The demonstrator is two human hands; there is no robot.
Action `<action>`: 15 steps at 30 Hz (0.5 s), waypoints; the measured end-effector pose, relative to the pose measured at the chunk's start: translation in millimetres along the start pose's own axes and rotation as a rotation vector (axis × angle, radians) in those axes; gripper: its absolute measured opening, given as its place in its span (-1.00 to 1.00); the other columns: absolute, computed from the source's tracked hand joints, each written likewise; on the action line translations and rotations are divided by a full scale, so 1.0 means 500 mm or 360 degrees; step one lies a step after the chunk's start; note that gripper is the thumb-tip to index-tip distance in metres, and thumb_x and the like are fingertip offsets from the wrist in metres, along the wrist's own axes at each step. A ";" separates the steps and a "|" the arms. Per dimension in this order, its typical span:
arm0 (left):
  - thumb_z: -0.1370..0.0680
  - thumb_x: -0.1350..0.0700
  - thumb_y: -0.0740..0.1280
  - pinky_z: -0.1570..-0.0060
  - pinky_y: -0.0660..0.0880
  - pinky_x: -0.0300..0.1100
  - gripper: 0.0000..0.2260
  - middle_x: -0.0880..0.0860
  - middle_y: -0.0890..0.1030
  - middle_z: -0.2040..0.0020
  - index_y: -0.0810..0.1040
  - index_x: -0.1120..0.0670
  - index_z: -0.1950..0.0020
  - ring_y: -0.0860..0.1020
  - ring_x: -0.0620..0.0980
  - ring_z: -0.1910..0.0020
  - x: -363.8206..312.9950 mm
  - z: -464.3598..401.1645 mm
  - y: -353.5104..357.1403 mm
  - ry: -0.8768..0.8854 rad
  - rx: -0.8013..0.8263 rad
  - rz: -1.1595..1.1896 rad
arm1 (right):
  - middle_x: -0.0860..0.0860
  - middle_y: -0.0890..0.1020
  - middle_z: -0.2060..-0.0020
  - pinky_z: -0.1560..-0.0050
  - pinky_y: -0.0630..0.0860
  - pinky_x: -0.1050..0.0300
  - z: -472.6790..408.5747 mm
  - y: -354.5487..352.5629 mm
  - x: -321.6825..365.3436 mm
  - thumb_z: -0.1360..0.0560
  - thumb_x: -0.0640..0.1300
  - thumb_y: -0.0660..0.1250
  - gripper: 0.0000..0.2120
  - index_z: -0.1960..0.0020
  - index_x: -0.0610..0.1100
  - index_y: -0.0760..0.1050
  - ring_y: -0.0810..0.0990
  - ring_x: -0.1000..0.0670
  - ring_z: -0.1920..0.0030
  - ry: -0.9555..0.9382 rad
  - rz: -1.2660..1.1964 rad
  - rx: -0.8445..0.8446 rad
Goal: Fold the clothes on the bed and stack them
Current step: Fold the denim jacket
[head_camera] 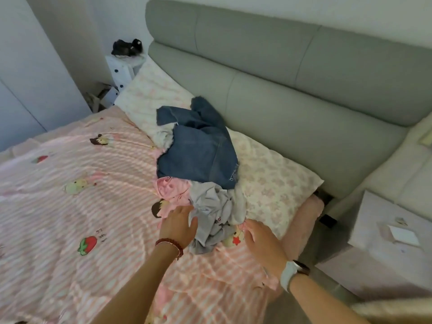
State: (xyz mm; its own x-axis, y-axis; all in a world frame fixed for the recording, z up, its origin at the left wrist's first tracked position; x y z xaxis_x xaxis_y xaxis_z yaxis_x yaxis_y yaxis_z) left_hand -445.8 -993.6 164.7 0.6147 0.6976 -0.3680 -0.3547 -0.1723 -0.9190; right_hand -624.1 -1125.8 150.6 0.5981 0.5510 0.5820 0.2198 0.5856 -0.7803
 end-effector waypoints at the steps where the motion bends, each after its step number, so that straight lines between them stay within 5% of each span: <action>1: -0.57 -0.01 0.16 -0.17 0.39 -0.07 -0.66 0.08 0.46 -0.28 0.41 0.04 -0.32 0.43 0.09 -0.24 0.001 -0.055 0.008 -0.0005 0.0002 0.0038 | -0.02 0.52 -0.15 -0.15 0.42 0.05 -0.053 0.000 -0.008 -0.61 -0.10 0.04 -0.68 -0.33 -0.10 0.32 0.43 -0.03 -0.19 0.0033 -0.0020 0.0000; 6: -0.59 0.02 0.16 -0.30 0.27 -0.10 -0.62 0.11 0.42 -0.35 0.35 0.10 -0.38 0.37 0.09 -0.31 0.009 -0.306 0.073 -0.0043 0.0052 0.0158 | -0.11 0.47 -0.23 -0.24 0.35 0.08 -0.319 0.009 -0.053 -0.61 -0.09 0.10 -0.63 -0.34 -0.24 0.33 0.41 -0.11 -0.27 0.0285 -0.0278 -0.0173; 9: -0.57 0.09 0.20 -0.27 0.27 -0.15 -0.65 0.13 0.44 -0.30 0.39 0.13 -0.35 0.39 0.08 -0.28 0.017 -0.394 0.112 -0.0048 0.0055 0.0298 | -0.12 0.48 -0.20 -0.12 0.35 0.13 -0.445 0.027 -0.075 -0.58 -0.05 0.18 -0.60 -0.32 -0.25 0.33 0.45 -0.13 -0.24 0.0441 -0.0539 -0.0194; 15: -0.56 0.16 0.24 -0.19 0.31 -0.19 -0.69 0.15 0.47 -0.25 0.44 0.15 -0.30 0.45 0.09 -0.21 0.045 -0.462 0.128 -0.0102 -0.0006 0.0549 | -0.07 0.54 0.25 0.12 0.50 -0.02 -0.569 0.015 -0.041 -0.58 -0.23 0.18 -0.86 -0.05 -0.25 0.48 0.52 -0.10 0.19 0.0389 -0.0672 -0.0449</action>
State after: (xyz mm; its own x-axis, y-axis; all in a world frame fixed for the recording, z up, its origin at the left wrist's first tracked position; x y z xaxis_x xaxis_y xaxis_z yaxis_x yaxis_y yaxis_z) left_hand -292.1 -1149.4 65.2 0.4134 0.6401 -0.6476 -0.5312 -0.4081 -0.7425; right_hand -415.5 -1302.1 67.5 0.5671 0.1298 0.8133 0.6563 0.5254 -0.5415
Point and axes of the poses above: each hand's wrist, its own z-axis away from the middle knuckle, its own y-axis out of the palm, x = y × z, the point moved 5 cm from there along -z, towards the middle knuckle
